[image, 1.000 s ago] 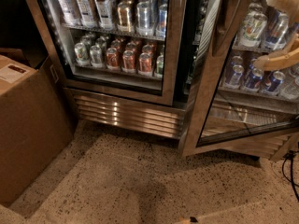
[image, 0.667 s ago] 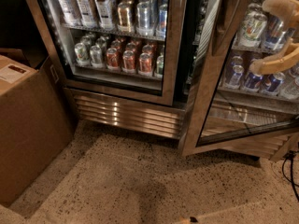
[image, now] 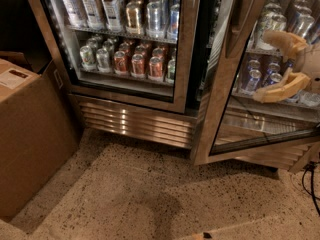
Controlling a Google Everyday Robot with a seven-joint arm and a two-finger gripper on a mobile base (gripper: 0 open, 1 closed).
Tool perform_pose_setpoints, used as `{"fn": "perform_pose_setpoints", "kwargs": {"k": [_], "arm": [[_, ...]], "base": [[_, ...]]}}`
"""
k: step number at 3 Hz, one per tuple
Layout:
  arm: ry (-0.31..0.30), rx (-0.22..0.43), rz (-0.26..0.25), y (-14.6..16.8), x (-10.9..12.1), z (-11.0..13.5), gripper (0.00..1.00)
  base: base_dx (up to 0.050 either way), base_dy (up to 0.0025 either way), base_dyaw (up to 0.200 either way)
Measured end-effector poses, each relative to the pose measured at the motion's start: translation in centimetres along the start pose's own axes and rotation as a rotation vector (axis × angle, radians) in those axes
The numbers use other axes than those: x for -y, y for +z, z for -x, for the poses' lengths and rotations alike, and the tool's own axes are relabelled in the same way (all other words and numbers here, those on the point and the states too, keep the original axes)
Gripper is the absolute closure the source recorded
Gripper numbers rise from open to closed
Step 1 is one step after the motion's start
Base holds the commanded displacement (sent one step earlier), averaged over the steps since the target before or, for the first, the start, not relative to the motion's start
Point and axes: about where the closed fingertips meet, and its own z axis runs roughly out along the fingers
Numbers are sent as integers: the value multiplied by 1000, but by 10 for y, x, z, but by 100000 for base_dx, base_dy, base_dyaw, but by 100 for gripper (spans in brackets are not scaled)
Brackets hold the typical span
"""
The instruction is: Open right fridge door
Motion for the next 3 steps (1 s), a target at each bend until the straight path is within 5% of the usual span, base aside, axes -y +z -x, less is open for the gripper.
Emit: {"fn": "perform_pose_setpoints", "kwargs": {"k": [1, 2, 3], "arm": [[59, -26, 46, 11, -26, -39, 0], [58, -26, 46, 11, -26, -39, 0], [29, -119, 47, 16, -31, -44, 0]], "base": [[0, 0, 0], [0, 0, 0], [0, 0, 0]]}}
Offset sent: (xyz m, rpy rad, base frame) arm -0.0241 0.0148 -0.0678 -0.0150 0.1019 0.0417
